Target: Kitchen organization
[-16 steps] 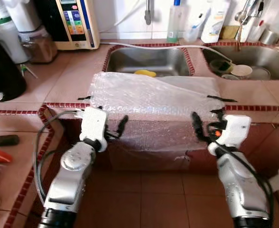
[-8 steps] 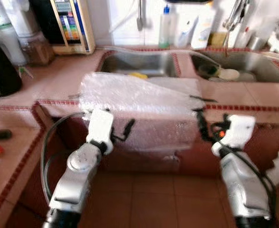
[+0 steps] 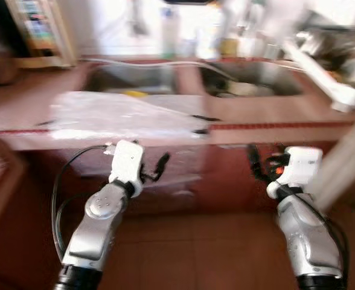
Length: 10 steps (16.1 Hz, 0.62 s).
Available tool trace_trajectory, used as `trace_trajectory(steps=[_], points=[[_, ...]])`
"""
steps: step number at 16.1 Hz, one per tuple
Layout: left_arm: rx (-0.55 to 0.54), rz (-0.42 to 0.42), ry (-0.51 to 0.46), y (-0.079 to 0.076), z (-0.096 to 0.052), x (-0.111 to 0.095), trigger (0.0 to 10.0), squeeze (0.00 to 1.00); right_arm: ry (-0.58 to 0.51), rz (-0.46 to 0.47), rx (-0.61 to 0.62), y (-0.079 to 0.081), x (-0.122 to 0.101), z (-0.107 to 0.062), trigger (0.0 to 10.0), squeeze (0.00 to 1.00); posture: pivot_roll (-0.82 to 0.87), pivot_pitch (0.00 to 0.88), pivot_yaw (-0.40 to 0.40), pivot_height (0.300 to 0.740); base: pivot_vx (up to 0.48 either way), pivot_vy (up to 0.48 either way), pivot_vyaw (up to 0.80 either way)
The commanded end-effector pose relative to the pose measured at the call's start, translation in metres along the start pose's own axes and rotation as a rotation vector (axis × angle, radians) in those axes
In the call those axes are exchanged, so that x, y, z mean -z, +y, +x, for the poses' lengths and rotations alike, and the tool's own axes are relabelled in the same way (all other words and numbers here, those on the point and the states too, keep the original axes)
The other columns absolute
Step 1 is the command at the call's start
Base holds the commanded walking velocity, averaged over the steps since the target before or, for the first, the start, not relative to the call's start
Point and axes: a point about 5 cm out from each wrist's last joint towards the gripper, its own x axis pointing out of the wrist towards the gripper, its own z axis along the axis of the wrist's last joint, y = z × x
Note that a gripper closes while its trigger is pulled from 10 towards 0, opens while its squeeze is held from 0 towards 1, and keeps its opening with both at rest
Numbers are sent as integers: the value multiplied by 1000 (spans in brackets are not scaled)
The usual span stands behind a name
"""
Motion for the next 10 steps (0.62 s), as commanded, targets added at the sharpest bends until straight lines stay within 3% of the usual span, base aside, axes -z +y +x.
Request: trace_trajectory(steps=[1,10], points=[[10,-3,-4,-2,1,-2,10000,0,-13,-7,5,-3,-4,-1,10000,176,-71,26,37,740,0,0,-669],[-24,-52,4,4,4,-2,10000,0,-6,-5,11,-4,-2,-3,10000,176,-78,34,42,740,0,0,-718]])
